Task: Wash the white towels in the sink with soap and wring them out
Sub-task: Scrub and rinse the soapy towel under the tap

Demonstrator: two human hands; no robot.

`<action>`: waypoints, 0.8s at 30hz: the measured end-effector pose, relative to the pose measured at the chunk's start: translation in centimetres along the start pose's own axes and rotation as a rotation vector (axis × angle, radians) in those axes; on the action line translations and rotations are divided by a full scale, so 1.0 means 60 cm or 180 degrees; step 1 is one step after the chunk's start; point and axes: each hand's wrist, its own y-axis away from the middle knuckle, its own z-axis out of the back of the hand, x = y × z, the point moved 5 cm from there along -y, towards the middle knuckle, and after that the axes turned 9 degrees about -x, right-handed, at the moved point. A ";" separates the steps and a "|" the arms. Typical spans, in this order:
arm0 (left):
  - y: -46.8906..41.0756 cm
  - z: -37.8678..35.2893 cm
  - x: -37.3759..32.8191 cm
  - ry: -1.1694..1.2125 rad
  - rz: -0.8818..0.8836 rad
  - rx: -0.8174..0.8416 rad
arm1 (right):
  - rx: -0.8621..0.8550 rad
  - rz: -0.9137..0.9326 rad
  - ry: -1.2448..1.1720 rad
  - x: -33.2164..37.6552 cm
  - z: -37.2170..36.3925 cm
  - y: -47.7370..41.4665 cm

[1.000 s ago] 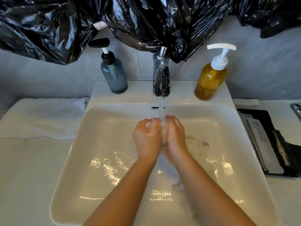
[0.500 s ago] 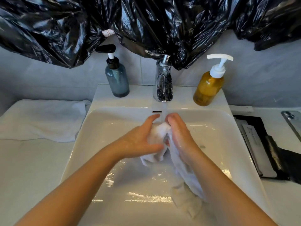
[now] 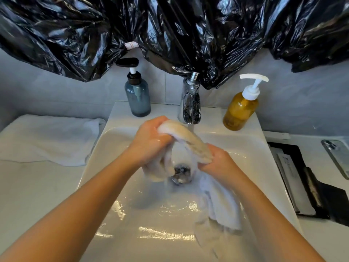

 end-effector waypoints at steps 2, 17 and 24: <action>0.006 0.024 0.009 -0.0281 -0.0017 -0.0007 | -0.0146 0.0100 0.0157 0.004 0.034 -0.015; 0.047 -0.081 0.112 -0.0369 0.0560 0.1467 | 0.0107 -0.0756 -0.3074 0.050 0.017 0.014; 0.070 -0.119 0.110 0.3293 0.2780 0.0537 | -0.0402 -0.0377 -0.1772 0.063 -0.004 0.039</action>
